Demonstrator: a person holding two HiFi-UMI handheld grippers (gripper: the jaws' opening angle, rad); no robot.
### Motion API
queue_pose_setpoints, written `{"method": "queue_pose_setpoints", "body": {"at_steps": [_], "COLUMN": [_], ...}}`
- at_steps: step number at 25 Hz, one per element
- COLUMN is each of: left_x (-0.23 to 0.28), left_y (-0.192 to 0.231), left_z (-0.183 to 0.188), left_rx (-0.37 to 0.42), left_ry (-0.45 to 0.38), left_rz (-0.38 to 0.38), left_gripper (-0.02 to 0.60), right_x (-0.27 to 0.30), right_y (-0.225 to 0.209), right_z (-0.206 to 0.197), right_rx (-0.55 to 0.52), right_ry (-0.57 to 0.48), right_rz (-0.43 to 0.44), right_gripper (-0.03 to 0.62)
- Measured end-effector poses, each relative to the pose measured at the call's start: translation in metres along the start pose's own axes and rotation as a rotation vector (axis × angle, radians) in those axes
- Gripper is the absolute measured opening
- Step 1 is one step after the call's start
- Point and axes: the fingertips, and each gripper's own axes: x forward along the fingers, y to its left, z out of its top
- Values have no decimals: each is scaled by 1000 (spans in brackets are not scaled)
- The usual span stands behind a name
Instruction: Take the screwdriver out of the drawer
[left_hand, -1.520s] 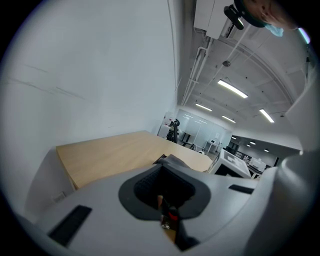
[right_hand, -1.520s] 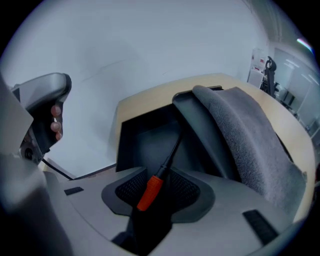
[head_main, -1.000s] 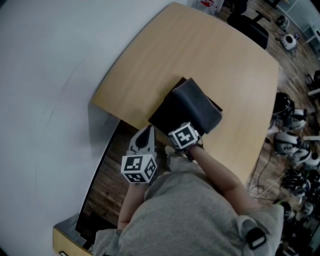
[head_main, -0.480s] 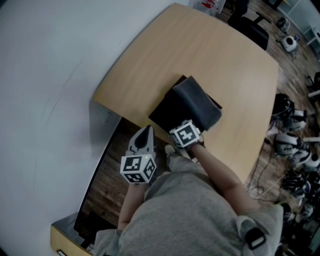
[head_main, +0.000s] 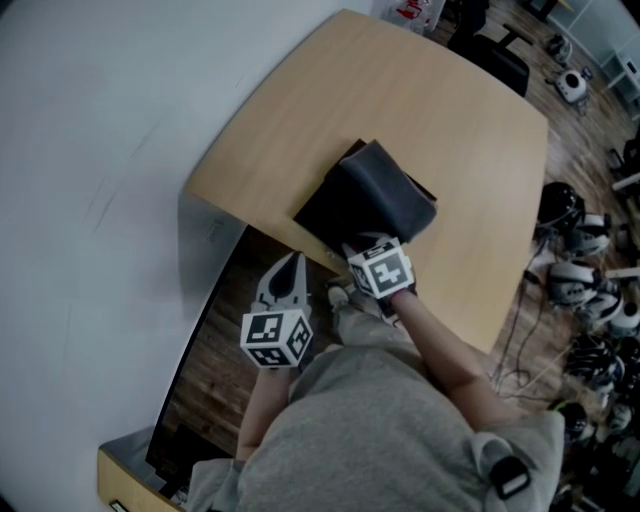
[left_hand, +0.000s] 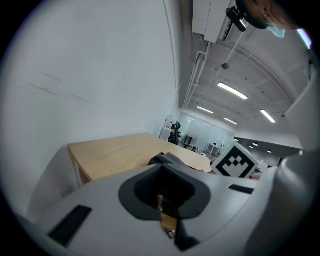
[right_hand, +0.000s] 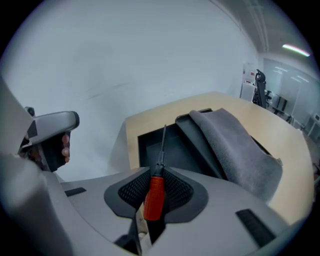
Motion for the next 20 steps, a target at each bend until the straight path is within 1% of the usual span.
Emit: {"method": "queue_pose_setpoints", "body": {"at_steps": [3,9,14,20], "left_x": [-16,-45,-71,-100], "left_y": [-7,-20,-29,-42], "left_z": [-6,-24,-34,-48], "left_rx": [5,14,15,19], "left_ry": [-5,-10,-16,-24], "left_rz": [-6,-15,-14,-14], "left_gripper": [0,0,0,0], "right_x": [-21,-59,-85,-109], "right_y": [14,36,55,73], "right_z": [4,0,-16,-43], "right_rx": [23,33,42,38], "right_ry": [-74,-206,-263,-298], "right_rz": [19,22,26,23], "right_gripper": [85,84,84,84]}}
